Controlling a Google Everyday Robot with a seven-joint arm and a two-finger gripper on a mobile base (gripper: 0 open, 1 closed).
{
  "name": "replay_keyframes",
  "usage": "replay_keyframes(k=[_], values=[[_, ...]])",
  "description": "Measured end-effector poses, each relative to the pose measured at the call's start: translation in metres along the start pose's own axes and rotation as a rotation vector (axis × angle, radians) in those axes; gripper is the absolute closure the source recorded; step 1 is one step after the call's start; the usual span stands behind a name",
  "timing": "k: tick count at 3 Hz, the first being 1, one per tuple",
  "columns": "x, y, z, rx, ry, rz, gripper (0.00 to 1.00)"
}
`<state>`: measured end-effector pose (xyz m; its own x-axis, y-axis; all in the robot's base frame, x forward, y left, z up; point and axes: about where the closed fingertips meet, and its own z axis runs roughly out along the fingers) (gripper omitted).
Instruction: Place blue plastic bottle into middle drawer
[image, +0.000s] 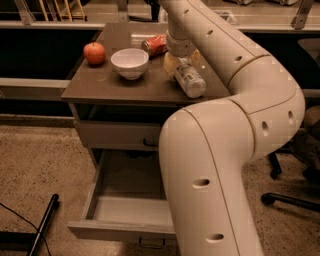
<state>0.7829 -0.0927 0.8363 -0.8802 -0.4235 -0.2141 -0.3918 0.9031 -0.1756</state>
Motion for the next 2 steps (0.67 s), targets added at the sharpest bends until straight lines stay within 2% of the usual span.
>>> replay_keyframes(k=[1,2], values=[[-0.0036,-0.0028,-0.0013,-0.034,-0.044,-0.084,0.66],[0.0039,0.0025,-0.0081,-0.125,-0.114,-0.247,0.89]])
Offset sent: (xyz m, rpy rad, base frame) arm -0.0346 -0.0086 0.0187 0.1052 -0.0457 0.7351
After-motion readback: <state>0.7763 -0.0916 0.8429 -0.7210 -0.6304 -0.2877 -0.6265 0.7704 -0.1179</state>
